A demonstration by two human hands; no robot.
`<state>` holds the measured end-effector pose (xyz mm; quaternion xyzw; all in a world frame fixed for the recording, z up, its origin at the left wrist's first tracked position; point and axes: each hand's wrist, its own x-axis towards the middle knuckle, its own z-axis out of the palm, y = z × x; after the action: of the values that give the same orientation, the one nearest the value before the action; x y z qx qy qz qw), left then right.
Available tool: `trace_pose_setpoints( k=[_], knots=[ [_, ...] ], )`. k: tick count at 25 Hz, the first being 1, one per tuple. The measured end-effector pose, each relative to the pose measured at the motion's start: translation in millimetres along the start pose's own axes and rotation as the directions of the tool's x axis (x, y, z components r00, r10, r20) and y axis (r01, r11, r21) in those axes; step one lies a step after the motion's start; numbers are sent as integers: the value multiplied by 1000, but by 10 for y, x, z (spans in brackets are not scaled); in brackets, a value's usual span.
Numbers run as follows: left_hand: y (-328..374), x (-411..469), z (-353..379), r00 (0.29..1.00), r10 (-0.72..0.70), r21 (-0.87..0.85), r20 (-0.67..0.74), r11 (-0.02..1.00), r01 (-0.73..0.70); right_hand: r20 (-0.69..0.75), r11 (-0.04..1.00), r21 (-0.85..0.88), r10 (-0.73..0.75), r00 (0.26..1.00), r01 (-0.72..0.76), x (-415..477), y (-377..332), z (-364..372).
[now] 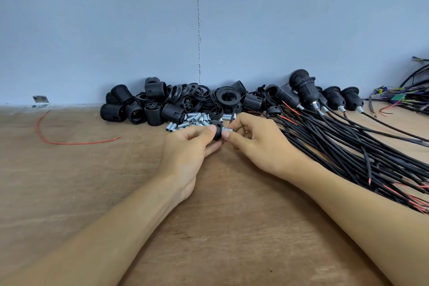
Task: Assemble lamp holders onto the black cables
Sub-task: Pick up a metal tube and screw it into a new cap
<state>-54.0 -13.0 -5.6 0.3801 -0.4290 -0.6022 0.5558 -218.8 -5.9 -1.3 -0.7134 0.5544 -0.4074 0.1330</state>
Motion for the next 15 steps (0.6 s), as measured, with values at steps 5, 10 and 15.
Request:
trace_pose_setpoints(
  k=[5,10,15],
  knots=[
    [12,-14,-31,999,34,43,30,998,-36,39,995,-50,-79,996,81,-3,-6,-38],
    [-18,-9,-51,981,181,201,73,961,-193,138,988,88,113,984,-126,30,-43,-32],
    [19,-38,-27,987,151,118,50,981,-156,75,985,60,158,985,-162,7,-50,-18]
  ],
)
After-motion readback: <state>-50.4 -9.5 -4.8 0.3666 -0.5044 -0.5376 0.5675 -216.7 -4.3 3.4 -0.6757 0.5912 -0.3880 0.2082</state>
